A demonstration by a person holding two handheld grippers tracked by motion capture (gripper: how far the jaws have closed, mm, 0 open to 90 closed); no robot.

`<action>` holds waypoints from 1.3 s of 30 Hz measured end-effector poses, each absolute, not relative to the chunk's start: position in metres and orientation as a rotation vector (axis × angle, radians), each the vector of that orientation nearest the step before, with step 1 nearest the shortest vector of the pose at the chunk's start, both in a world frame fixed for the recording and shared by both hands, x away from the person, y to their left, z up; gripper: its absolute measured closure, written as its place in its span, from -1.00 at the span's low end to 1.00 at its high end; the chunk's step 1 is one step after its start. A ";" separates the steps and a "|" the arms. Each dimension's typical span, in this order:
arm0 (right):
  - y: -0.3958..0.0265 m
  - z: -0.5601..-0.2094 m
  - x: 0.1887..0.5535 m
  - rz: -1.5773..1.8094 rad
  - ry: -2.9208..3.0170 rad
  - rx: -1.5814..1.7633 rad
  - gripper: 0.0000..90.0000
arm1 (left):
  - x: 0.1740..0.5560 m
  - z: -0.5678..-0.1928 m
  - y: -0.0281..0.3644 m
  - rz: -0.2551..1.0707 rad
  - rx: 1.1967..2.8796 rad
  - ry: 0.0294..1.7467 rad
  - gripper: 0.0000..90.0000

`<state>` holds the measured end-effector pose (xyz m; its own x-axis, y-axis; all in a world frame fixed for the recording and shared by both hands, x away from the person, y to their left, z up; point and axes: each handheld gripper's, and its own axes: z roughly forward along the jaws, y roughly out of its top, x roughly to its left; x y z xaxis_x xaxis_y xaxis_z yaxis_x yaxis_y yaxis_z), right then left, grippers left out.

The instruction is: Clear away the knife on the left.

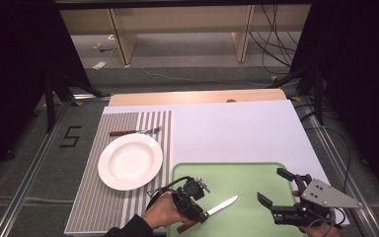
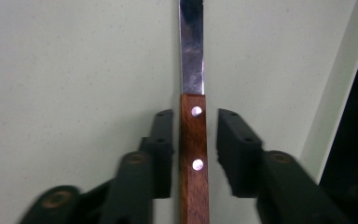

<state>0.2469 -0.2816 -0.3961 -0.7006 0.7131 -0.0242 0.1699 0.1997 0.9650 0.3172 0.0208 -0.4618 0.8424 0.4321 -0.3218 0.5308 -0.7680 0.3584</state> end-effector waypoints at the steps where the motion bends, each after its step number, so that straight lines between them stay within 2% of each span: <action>1: -0.282 -0.396 0.247 1.521 2.006 0.821 -0.78 | 0.316 -0.459 0.021 -0.264 2.578 0.685 0.19; 2: -0.282 -0.396 0.247 1.521 2.006 0.821 -0.78 | 0.316 -0.459 0.021 -0.264 2.578 0.685 0.12; 3: -0.282 -0.396 0.247 1.519 2.008 0.820 -0.78 | 0.315 -0.455 0.021 -0.202 2.526 0.662 0.04; 5: -0.282 -0.396 0.247 1.523 2.005 0.821 -0.78 | 0.314 -0.450 0.020 -0.157 2.478 0.648 -0.10; 7: -0.282 -0.396 0.247 1.520 2.008 0.818 -0.78 | 0.311 -0.447 0.019 -0.128 2.457 0.611 -0.18; 12: -0.281 -0.396 0.247 1.522 2.007 0.820 -0.78 | 0.303 -0.447 0.009 -0.047 2.468 0.517 -0.23; 15: -0.281 -0.396 0.247 1.521 2.008 0.815 -0.78 | 0.298 -0.449 0.001 -0.043 2.490 0.462 -0.03; 17: -0.281 -0.396 0.247 1.520 2.009 0.820 -0.78 | 0.297 -0.451 -0.004 -0.057 2.509 0.412 0.21; 22: -0.281 -0.396 0.247 1.522 2.008 0.816 -0.78 | 0.298 -0.455 -0.011 -0.106 2.520 0.414 0.62; 32: -0.281 -0.396 0.247 1.522 2.008 0.813 -0.78 | 0.300 -0.464 -0.023 -0.106 2.596 0.406 0.99; 39: -0.281 -0.396 0.247 1.522 2.008 0.811 -0.78 | 0.303 -0.466 -0.023 -0.108 2.586 0.427 1.00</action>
